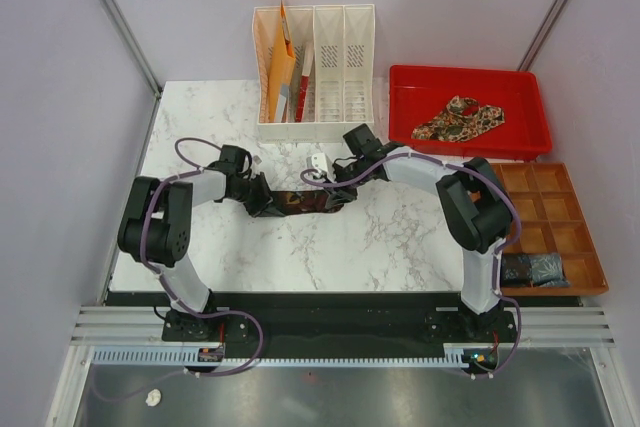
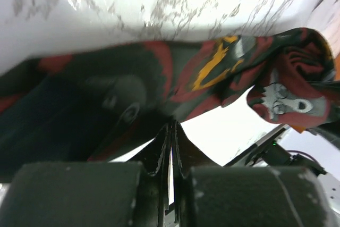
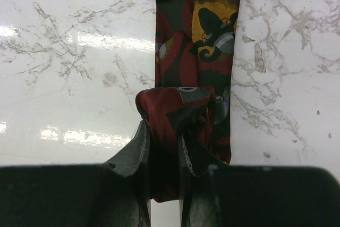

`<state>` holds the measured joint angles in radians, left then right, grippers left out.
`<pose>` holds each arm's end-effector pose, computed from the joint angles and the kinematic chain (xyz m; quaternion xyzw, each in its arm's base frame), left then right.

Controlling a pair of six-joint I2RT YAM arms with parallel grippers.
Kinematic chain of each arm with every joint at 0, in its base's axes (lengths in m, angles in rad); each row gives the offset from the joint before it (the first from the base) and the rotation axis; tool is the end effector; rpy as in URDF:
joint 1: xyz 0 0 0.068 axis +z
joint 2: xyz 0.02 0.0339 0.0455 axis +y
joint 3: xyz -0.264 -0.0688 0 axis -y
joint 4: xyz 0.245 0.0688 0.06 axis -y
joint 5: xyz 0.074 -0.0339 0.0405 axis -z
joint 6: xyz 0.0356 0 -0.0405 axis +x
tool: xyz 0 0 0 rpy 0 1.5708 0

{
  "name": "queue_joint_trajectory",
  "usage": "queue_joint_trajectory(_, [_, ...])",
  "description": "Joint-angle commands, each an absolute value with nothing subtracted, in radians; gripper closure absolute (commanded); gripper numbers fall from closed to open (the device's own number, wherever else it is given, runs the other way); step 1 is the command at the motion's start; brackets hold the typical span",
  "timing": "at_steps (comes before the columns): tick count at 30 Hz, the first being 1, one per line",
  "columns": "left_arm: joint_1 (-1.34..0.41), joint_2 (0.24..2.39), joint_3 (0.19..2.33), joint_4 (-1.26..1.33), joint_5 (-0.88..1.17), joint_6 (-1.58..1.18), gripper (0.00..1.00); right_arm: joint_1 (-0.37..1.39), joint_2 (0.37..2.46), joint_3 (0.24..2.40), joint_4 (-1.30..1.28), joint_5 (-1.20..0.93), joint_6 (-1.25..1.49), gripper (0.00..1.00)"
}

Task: Roll the ties
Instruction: Roll the tie at the center of the board.

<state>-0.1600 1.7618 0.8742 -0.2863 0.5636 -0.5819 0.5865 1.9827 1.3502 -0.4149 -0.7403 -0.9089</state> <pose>0.3045 -0.0684 0.1246 -0.1436 0.9323 -0.3227 0.0777 0.3273 0.2463 0.1721 -0.6809 0.5967 0.3062 0.2942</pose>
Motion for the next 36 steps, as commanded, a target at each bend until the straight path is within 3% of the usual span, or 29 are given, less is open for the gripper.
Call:
queue_joint_trajectory(1, [-0.161,1.717,0.876,-0.396,0.434,-0.486,0.94,0.569,1.922,1.330,-0.419,-0.764,-0.842,1.00])
queue_joint_trajectory(9, [-0.161,1.703,0.859,-0.403,0.434,-0.473,0.97,0.581,1.959,1.357,-0.487,-0.681,-0.862,1.00])
queue_joint_trajectory(11, [-0.152,1.703,0.851,-0.371,0.536,-0.454,0.95,0.603,1.995,1.391,-0.549,-0.667,-0.909,1.00])
queue_joint_trajectory(14, [-0.147,1.634,0.830,-0.252,0.685,-0.478,0.81,0.615,2.016,1.431,-0.601,-0.654,-0.922,1.00])
queue_joint_trajectory(15, [-0.147,1.611,0.824,-0.214,0.705,-0.514,0.73,0.617,2.017,1.437,-0.610,-0.653,-0.928,1.00])
queue_joint_trajectory(18, [-0.149,1.580,0.851,-0.137,0.703,-0.552,0.61,0.615,2.025,1.448,-0.649,-0.657,-0.957,1.00])
queue_joint_trajectory(25, [-0.195,1.724,1.038,-0.134,0.709,-0.598,0.59,0.618,2.086,1.534,-0.753,-0.666,-0.980,1.00])
queue_joint_trajectory(36, [-0.308,1.778,0.957,0.023,0.706,-0.848,0.52,0.624,2.125,1.606,-0.772,-0.606,-0.902,1.00])
